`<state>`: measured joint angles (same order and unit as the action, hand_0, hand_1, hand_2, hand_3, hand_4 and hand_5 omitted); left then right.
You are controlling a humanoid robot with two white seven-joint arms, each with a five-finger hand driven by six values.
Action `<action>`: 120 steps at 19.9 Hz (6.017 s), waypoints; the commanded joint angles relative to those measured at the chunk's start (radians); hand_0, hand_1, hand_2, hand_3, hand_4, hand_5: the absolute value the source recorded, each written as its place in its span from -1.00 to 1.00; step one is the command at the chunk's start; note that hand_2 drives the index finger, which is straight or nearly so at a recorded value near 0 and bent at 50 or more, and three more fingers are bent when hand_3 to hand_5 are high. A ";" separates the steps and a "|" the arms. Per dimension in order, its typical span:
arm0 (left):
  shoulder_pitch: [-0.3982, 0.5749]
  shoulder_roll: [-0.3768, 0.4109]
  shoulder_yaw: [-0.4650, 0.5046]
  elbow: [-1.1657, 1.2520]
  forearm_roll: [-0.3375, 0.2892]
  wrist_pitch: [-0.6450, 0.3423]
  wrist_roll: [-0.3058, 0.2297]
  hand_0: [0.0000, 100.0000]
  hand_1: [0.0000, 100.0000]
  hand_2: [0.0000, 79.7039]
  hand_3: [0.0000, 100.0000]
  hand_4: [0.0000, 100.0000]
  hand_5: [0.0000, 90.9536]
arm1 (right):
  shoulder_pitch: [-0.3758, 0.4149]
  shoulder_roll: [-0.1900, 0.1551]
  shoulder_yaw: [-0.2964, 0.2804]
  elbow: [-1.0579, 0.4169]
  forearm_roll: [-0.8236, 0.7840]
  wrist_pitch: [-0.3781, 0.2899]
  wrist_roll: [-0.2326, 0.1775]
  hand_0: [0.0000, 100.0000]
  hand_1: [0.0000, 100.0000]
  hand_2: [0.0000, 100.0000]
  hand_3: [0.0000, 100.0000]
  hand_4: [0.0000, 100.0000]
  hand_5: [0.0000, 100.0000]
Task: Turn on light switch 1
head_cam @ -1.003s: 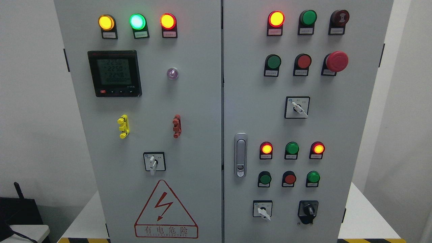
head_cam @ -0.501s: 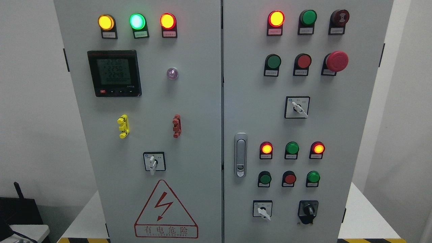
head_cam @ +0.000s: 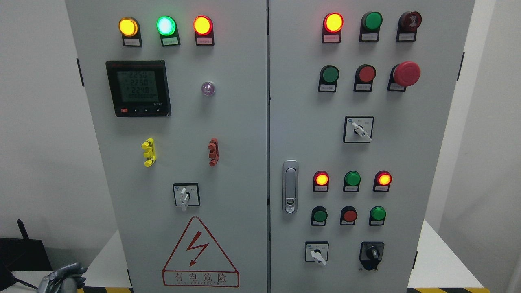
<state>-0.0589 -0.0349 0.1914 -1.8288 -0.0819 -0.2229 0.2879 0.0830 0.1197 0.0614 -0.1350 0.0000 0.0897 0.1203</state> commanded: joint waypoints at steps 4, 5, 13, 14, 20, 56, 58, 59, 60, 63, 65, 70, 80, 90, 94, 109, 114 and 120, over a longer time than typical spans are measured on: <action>-0.079 -0.036 -0.286 -0.043 -0.073 0.143 0.106 -0.86 -0.37 0.15 0.21 0.28 0.26 | 0.000 0.000 0.000 0.000 -0.017 0.001 -0.001 -0.76 -0.22 -1.00 -1.00 -1.00 -1.00; -0.087 -0.036 -0.293 -0.043 -0.075 0.160 0.108 -0.88 -0.34 0.16 0.22 0.30 0.28 | 0.000 0.000 0.000 0.000 -0.017 0.001 -0.001 -0.76 -0.22 -1.00 -1.00 -1.00 -1.00; -0.130 -0.043 -0.317 -0.043 -0.131 0.266 0.148 -0.92 -0.25 0.21 0.34 0.44 0.50 | 0.000 0.000 0.000 0.000 -0.017 0.001 -0.001 -0.76 -0.22 -1.00 -1.00 -1.00 -1.00; -0.133 -0.043 -0.325 -0.043 -0.134 0.283 0.158 -0.92 -0.24 0.21 0.35 0.45 0.54 | 0.000 0.000 0.000 0.000 -0.017 0.001 -0.001 -0.76 -0.22 -1.00 -1.00 -1.00 -1.00; -0.167 -0.049 -0.366 -0.041 -0.151 0.365 0.266 -0.93 -0.16 0.24 0.36 0.50 0.68 | 0.000 0.000 0.000 0.000 -0.017 0.001 -0.001 -0.76 -0.22 -1.00 -1.00 -1.00 -1.00; -0.378 -0.068 -0.429 0.025 -0.153 0.692 0.425 -0.79 0.18 0.29 0.41 0.55 0.73 | 0.000 0.000 0.000 0.000 -0.017 0.001 -0.001 -0.76 -0.22 -1.00 -1.00 -1.00 -1.00; -0.386 -0.068 -0.429 0.028 -0.153 0.704 0.425 -0.78 0.18 0.29 0.41 0.55 0.73 | 0.000 0.000 0.000 0.000 -0.017 0.001 -0.001 -0.76 -0.22 -1.00 -1.00 -1.00 -1.00; -0.389 -0.068 -0.429 0.029 -0.153 0.724 0.425 -0.78 0.18 0.29 0.41 0.55 0.73 | 0.000 0.000 0.000 0.000 -0.017 0.001 -0.001 -0.76 -0.22 -1.00 -1.00 -1.00 -1.00; -0.391 -0.069 -0.429 0.029 -0.153 0.734 0.425 -0.78 0.18 0.29 0.41 0.55 0.73 | 0.000 0.000 0.000 0.000 -0.017 0.001 -0.001 -0.76 -0.22 -1.00 -1.00 -1.00 -1.00; -0.403 -0.071 -0.429 0.032 -0.151 0.738 0.425 -0.77 0.18 0.29 0.41 0.56 0.73 | 0.000 0.000 0.000 0.000 -0.017 0.001 -0.001 -0.76 -0.22 -1.00 -1.00 -1.00 -1.00; -0.409 -0.071 -0.429 0.037 -0.151 0.747 0.425 -0.76 0.18 0.30 0.41 0.56 0.73 | 0.000 0.000 0.000 0.000 -0.017 0.001 -0.001 -0.76 -0.22 -1.00 -1.00 -1.00 -1.00; -0.417 -0.071 -0.429 0.040 -0.147 0.766 0.425 -0.75 0.16 0.30 0.41 0.55 0.73 | 0.000 0.000 0.000 0.000 -0.018 0.001 -0.001 -0.76 -0.22 -1.00 -1.00 -1.00 -1.00; -0.424 -0.071 -0.428 0.052 -0.133 0.790 0.424 -0.70 0.09 0.32 0.42 0.56 0.73 | 0.000 0.000 0.000 0.000 -0.017 0.001 -0.001 -0.76 -0.22 -1.00 -1.00 -1.00 -1.00; -0.432 -0.073 -0.428 0.052 -0.105 0.792 0.425 -0.61 -0.04 0.33 0.43 0.57 0.74 | 0.000 0.000 0.000 0.000 -0.017 0.001 -0.001 -0.76 -0.22 -1.00 -1.00 -1.00 -1.00; -0.432 -0.073 -0.428 0.052 -0.105 0.790 0.425 -0.56 -0.08 0.33 0.43 0.57 0.74 | 0.000 0.000 0.000 0.000 -0.017 0.001 -0.001 -0.76 -0.22 -1.00 -1.00 -1.00 -1.00; -0.434 -0.074 -0.428 0.049 -0.108 0.789 0.430 -0.44 -0.11 0.34 0.42 0.57 0.74 | 0.000 0.000 0.000 0.000 -0.018 0.001 -0.001 -0.76 -0.22 -1.00 -1.00 -1.00 -1.00; -0.434 -0.074 -0.428 0.049 -0.108 0.789 0.428 -0.45 -0.11 0.36 0.42 0.57 0.74 | 0.000 0.000 0.000 0.000 -0.017 0.001 -0.001 -0.76 -0.22 -1.00 -1.00 -1.00 -1.00; -0.435 -0.074 -0.428 0.049 -0.110 0.789 0.430 -0.46 -0.12 0.37 0.42 0.57 0.74 | 0.000 0.000 0.000 0.000 -0.017 0.001 -0.001 -0.76 -0.22 -1.00 -1.00 -1.00 -1.00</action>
<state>-0.4924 -0.1086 -0.2361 -1.7792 -0.1911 0.5668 0.7184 0.0829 0.1197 0.0614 -0.1350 0.0000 0.0897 0.1203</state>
